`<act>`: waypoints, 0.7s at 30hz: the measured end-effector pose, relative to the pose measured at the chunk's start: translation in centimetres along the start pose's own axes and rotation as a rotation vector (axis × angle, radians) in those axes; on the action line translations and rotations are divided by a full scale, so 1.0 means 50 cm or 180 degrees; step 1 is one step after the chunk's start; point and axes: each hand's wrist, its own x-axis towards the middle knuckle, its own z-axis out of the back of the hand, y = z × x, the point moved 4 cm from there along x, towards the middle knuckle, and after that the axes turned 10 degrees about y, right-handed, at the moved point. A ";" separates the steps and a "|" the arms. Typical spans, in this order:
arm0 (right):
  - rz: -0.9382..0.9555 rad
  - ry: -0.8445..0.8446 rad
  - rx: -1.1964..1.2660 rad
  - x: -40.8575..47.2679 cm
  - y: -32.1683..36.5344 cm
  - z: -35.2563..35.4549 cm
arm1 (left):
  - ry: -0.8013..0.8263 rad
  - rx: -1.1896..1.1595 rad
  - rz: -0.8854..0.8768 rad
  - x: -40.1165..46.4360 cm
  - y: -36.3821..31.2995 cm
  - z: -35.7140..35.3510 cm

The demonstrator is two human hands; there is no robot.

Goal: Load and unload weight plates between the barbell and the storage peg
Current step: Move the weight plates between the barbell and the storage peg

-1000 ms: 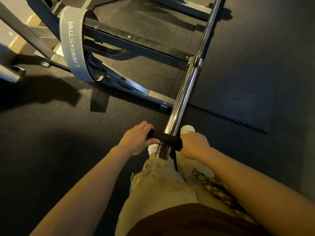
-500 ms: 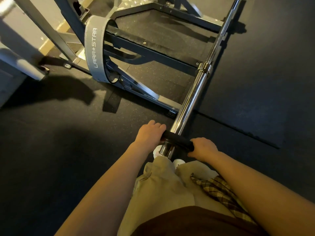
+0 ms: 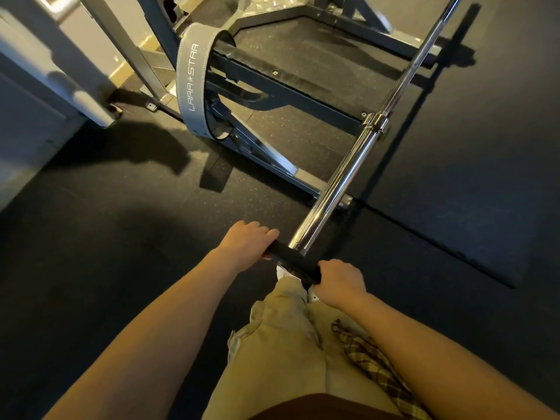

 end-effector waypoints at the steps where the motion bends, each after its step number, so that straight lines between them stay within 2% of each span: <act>1: 0.0043 -0.0018 -0.0052 -0.002 0.001 -0.002 | 0.0008 -0.0033 0.0016 -0.004 0.000 -0.004; 9: 0.0104 0.0126 -0.0111 -0.003 -0.012 -0.008 | -0.0060 -0.0044 0.0192 -0.012 -0.030 -0.004; 16: 0.0106 0.0344 -0.0165 -0.012 -0.002 -0.001 | 0.0334 0.0384 0.0175 0.038 -0.043 0.012; 21: 0.0275 0.0321 -0.0484 -0.026 0.059 0.001 | 0.0403 -0.0396 -0.0098 0.000 0.036 -0.043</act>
